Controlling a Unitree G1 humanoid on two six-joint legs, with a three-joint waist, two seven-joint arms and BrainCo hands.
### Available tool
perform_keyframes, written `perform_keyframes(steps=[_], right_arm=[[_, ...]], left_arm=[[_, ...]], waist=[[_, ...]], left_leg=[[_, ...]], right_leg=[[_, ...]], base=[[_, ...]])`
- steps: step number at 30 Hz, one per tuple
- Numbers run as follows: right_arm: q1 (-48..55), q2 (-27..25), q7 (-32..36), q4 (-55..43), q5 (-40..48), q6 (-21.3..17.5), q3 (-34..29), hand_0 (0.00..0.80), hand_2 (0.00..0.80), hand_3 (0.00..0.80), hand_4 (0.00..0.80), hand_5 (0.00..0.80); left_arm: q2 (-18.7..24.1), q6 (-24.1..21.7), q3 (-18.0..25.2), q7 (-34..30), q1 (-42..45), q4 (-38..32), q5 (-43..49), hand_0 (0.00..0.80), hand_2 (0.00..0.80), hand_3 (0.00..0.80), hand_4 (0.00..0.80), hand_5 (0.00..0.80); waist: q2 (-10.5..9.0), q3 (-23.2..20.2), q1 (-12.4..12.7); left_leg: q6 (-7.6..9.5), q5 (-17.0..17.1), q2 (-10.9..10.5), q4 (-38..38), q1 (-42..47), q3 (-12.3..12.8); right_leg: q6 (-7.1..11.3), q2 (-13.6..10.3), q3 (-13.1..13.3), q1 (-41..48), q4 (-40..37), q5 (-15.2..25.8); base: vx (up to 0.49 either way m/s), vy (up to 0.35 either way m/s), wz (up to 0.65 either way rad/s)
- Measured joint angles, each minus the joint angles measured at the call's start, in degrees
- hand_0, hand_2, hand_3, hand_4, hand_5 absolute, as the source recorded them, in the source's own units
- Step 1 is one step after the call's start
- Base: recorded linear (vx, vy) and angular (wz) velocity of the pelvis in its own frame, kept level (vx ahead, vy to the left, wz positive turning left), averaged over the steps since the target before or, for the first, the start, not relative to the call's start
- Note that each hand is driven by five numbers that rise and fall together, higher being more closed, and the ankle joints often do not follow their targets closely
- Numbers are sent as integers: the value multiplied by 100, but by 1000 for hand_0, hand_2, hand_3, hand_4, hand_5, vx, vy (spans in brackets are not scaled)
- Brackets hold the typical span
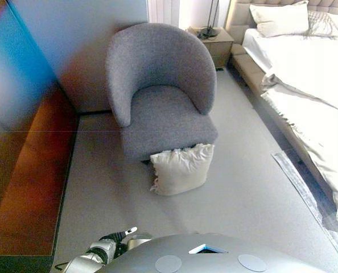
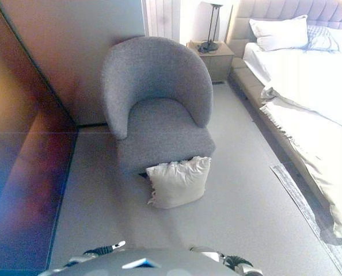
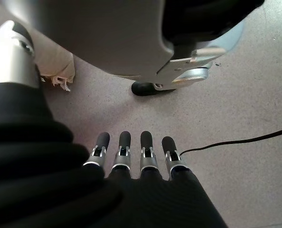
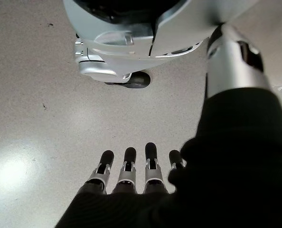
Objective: Pick up the cushion and take it to the sofa
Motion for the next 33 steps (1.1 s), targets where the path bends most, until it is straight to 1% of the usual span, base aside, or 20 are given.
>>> perform_keyframes(steps=[21, 33], right_arm=[[-1, -17, 99, -13, 0, -3, -1, 0, 0, 0, 0, 0], [-5, -18, 96, -14, -7, -2, 1, 0, 0, 0, 0, 0]], left_arm=[[1, -26, 3, -51, 0, 4, 106, 0, 0, 0, 0, 0], [1, 1, 7, -45, -3, 5, 102, 0, 0, 0, 0, 0]], waist=[[-4, -2, 1], [-7, -3, 1]], left_leg=[[-1, 1, 2, 0, -10, -3], [-1, 1, 11, 2, -26, -17]], right_leg=[[-1, 2, -5, 5, 0, 1], [-15, 13, -14, 0, 8, 2]], base=[[0, 0, 0], [18, -67, 1]])
